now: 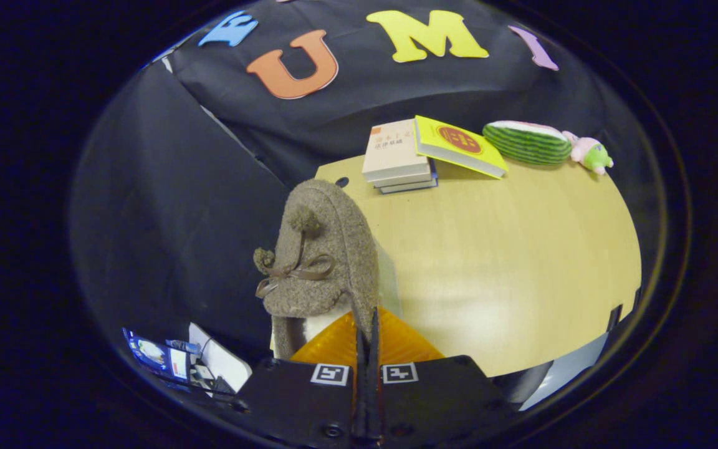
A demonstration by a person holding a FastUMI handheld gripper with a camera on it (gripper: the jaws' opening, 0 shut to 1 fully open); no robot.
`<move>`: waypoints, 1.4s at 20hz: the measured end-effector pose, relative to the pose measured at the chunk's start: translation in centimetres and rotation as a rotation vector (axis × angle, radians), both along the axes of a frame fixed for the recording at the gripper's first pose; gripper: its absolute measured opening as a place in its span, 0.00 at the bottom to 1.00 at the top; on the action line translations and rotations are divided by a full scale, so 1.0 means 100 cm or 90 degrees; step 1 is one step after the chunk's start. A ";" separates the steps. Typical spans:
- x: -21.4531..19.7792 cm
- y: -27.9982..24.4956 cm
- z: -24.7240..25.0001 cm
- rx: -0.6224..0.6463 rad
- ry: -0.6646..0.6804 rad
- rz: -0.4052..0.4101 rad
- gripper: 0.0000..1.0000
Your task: Open the storage box then place both shoes into the box .Put the left shoe in first, then the right shoe, with the right side of both shoes facing outward in a uniform manner.
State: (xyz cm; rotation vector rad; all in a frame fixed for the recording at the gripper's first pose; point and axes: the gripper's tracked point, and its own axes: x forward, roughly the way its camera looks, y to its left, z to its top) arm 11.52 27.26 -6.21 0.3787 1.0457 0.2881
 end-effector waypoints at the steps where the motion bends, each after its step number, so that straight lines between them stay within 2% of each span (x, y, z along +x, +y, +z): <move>1: -0.001 0.009 -0.007 -0.009 0.005 0.001 0.06; 5: -0.002 0.037 -0.039 -0.024 0.037 0.003 0.06; 9: 0.002 0.035 -0.074 -0.073 0.066 -0.019 0.06; 12: 0.000 0.041 -0.087 -0.056 0.094 -0.033 0.06; 18: -0.011 0.042 -0.107 -0.062 0.123 -0.022 0.08; 20: -0.014 0.047 -0.107 -0.049 0.124 -0.013 0.16; 21: -0.017 0.045 -0.106 -0.054 0.125 -0.013 0.26; 23: -0.022 0.043 -0.101 -0.067 0.123 -0.006 0.37; 26: -0.025 0.039 -0.083 -0.089 0.079 0.011 0.50; 27: -0.025 0.033 -0.076 -0.109 0.055 0.015 0.63; 28: -0.023 0.023 -0.067 -0.133 0.023 0.020 0.67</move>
